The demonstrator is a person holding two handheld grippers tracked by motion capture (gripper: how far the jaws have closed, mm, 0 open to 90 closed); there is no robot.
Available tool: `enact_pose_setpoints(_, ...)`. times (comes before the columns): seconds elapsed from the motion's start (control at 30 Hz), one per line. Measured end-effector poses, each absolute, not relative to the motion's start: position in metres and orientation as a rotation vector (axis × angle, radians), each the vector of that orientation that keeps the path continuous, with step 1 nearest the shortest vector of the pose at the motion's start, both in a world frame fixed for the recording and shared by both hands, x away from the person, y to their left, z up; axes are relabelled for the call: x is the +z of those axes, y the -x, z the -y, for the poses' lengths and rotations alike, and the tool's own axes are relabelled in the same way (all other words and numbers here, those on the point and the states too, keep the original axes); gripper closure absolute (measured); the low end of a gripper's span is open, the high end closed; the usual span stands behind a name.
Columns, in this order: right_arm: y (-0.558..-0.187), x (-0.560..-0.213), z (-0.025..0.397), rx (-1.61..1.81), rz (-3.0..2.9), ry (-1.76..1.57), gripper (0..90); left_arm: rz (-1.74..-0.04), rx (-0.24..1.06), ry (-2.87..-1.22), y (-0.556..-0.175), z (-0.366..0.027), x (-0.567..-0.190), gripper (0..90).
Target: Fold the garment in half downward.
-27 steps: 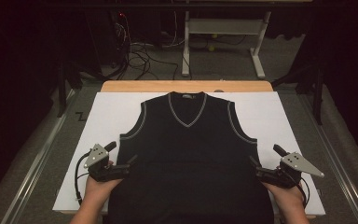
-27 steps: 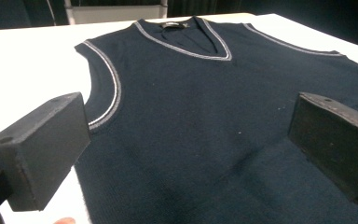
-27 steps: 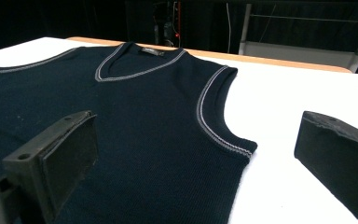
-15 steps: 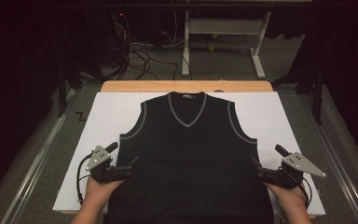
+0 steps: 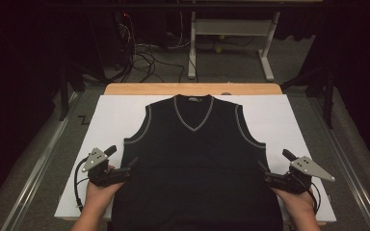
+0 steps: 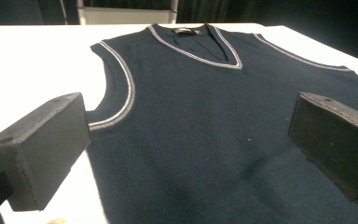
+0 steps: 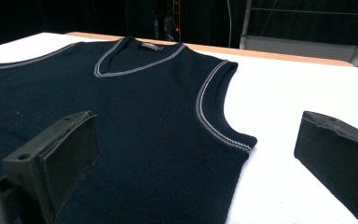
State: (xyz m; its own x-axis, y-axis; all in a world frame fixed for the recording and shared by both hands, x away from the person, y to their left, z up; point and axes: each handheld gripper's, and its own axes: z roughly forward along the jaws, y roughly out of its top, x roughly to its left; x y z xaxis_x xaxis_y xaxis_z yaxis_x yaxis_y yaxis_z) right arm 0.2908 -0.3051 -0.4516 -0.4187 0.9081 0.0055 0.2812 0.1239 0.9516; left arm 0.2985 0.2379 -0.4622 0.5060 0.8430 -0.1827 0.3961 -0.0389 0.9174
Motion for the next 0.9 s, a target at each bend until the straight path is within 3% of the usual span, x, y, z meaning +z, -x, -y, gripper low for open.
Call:
enact_pose_setpoints(0.73,-0.302,-0.443,0.293,1.264,-1.806,-1.209,0.1,-1.101,0.49,-1.684,-0.3,-0.241,-0.461,0.0)
enact_pose_setpoints(0.9,-0.308,-0.444,0.295,1.249,-1.806,-1.244,0.5,-1.153,0.417,-1.645,-0.308,-0.246,-0.463,0.0)
